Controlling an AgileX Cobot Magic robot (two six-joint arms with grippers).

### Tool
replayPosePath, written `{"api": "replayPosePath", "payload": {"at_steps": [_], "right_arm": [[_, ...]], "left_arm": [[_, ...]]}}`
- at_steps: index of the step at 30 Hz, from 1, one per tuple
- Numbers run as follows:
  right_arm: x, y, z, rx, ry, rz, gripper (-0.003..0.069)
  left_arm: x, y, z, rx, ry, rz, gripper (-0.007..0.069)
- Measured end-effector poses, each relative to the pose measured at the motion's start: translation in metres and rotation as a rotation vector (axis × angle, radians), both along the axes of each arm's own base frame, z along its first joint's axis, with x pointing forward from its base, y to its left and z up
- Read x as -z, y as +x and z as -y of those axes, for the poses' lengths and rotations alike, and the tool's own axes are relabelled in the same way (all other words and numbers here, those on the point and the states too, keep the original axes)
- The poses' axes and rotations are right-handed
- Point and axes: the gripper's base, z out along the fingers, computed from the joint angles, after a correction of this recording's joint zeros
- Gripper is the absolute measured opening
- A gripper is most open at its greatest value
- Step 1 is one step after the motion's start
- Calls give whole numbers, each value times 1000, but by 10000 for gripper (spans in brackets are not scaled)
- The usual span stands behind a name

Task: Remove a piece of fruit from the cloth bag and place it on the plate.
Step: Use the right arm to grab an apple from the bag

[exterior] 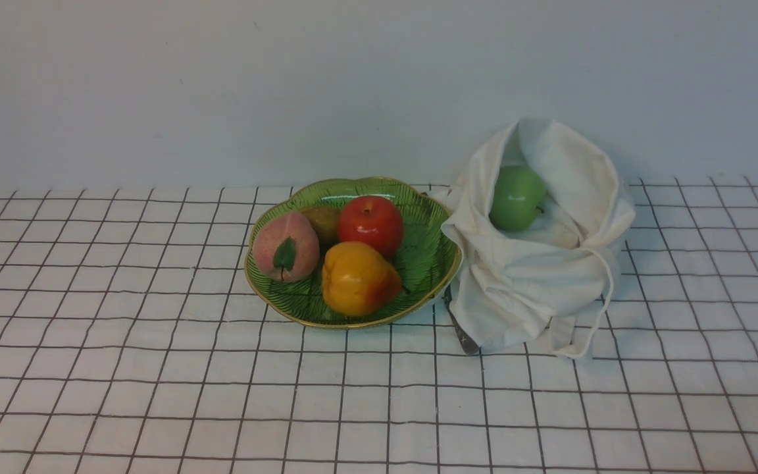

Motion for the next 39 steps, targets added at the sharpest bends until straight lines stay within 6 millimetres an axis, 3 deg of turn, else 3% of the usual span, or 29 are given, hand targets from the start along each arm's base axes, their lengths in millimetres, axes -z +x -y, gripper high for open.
{"api": "replayPosePath", "payload": {"at_steps": [32,35,39], "right_arm": [[0,0,0,0,3,0,-15],[-1,0,-2,8,155,-3,-15],[-2,0,-10,32,685,-63,-15]], "left_arm": [[0,0,0,0,0,0,-8],[0,0,0,0,0,0,-8],[0,0,0,0,0,0,-8]]}}
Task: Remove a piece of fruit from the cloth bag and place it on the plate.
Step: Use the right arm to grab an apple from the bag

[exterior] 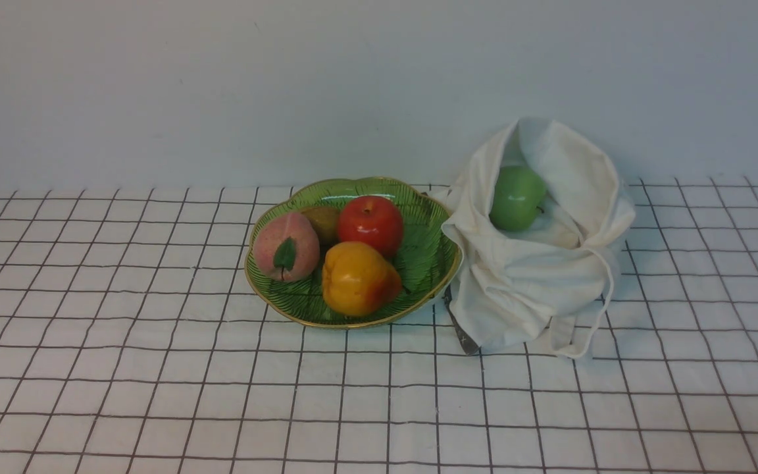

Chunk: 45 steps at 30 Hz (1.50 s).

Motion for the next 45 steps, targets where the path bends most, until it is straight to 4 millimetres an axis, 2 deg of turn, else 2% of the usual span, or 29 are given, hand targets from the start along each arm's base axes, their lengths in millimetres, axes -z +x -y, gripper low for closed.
{"api": "replayPosePath", "payload": {"at_steps": [1,2,5,10,13,14,16,17,18,19,22,24,26,27,28,29,30,32,33,34,39,40,41,42,45], "right_arm": [[0,0,0,1,7,-1,-15],[-1,0,-2,2,155,-22,-15],[-4,0,-4,5,312,-29,-15],[-6,0,-4,12,364,-18,-15],[-10,0,-4,4,331,5,-15],[-16,-1,-4,-3,306,27,-15],[-44,-5,-2,-15,207,144,-15],[-47,-5,-2,-14,196,159,-15],[-60,-8,-1,-14,146,212,-15],[-95,-14,1,-9,2,322,-15],[-119,-10,0,-17,-160,331,-15],[-126,-4,-1,-37,-249,285,-15],[-124,23,-6,-122,-381,46,-15],[-125,22,-6,-126,-387,40,-15],[-117,41,-8,-178,-419,-136,-15],[-116,43,-8,-182,-426,-154,-15],[-110,57,-10,-214,-435,-265,-15],[-106,79,-13,-251,-444,-371,-15],[-105,89,-15,-267,-448,-393,-15],[-105,91,-15,-270,-453,-396,-15],[-111,153,-26,-354,-471,-414,-1],[-111,159,-27,-361,-474,-416,3],[-111,170,-28,-368,-478,-424,13],[-111,172,-28,-370,-477,-425,16],[-111,205,-32,-388,-493,-442,69]], "left_arm": [[0,0,0,0,0,0,-8],[0,0,0,0,0,0,-8],[0,0,0,0,0,0,-8],[0,0,0,0,0,0,-8],[0,0,0,0,0,0,-8],[0,0,0,0,0,0,-8],[0,0,0,0,0,0,-8],[0,0,0,0,0,0,-8],[0,0,0,0,0,0,-8],[0,0,0,0,0,0,-8],[0,0,0,0,0,0,-8],[0,0,0,0,0,0,-8],[0,0,0,0,0,0,-8],[0,0,0,0,0,0,-8],[0,0,0,0,0,0,-8],[0,0,0,0,0,0,-8],[0,0,0,0,0,0,-8],[0,0,0,0,0,0,-8],[0,0,0,0,0,0,-8],[0,0,0,0,0,0,-8],[0,0,0,0,0,0,-8],[0,0,0,0,0,0,-8],[0,0,0,0,0,0,-8],[0,0,0,0,0,0,-8],[0,0,0,0,0,0,-8]]}}
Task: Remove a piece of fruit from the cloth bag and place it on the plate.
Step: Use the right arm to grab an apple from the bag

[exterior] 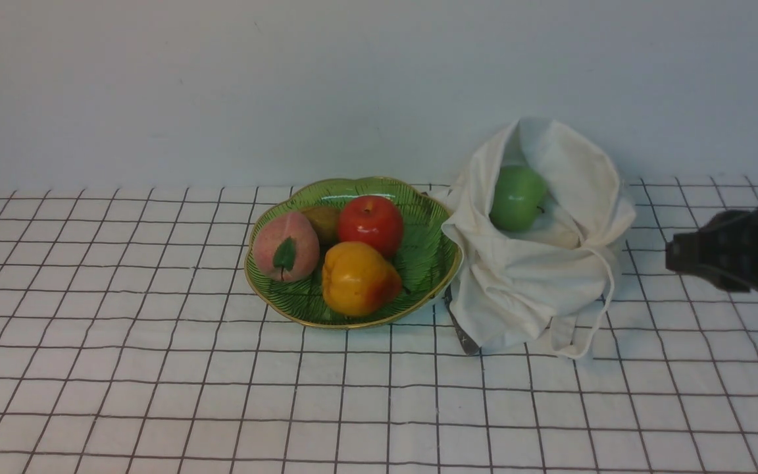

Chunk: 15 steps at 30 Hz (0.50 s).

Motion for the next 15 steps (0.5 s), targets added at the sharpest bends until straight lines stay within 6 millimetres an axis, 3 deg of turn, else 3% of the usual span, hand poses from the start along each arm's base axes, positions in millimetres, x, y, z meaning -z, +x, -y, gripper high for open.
{"api": "replayPosePath", "payload": {"at_steps": [4,10,12,13,15], "right_arm": [[5,42,-4,-25,-23,-15,186],[17,107,-14,-74,-18,-3,491],[23,125,-16,-84,-11,-5,567],[23,125,-17,-84,-8,-6,567],[36,154,-22,-109,-3,-19,651]], "left_arm": [[0,0,0,0,0,0,-8],[0,0,0,0,0,0,-8],[0,0,0,0,0,0,-8],[0,0,0,0,0,0,-8],[0,0,0,0,0,0,-8]]}}
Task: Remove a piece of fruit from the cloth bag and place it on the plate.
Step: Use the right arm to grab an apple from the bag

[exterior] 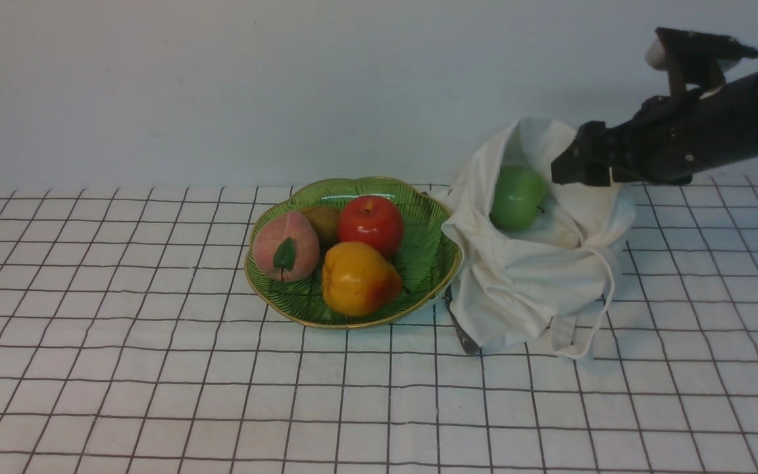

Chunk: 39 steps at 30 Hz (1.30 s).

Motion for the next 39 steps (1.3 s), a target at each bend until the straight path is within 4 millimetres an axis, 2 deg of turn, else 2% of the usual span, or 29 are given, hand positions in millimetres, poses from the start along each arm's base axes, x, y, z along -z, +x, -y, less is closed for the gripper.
{"api": "replayPosePath", "payload": {"at_steps": [3,9,14,22,29,34,39], "right_arm": [[14,22,-3,-9,-1,-9,674],[49,69,-10,-19,27,-36,668],[68,86,-20,-43,27,-41,662],[91,96,-24,-30,22,-47,660],[94,98,-25,-22,32,-42,657],[95,97,-25,-31,28,-52,601],[95,96,-24,-63,-6,-67,601]], "left_arm": [[0,0,0,0,0,0,-8],[0,0,0,0,0,0,-8],[0,0,0,0,0,0,-8],[0,0,0,0,0,0,-8],[0,0,0,0,0,0,-8],[0,0,0,0,0,0,-8],[0,0,0,0,0,0,-8]]}}
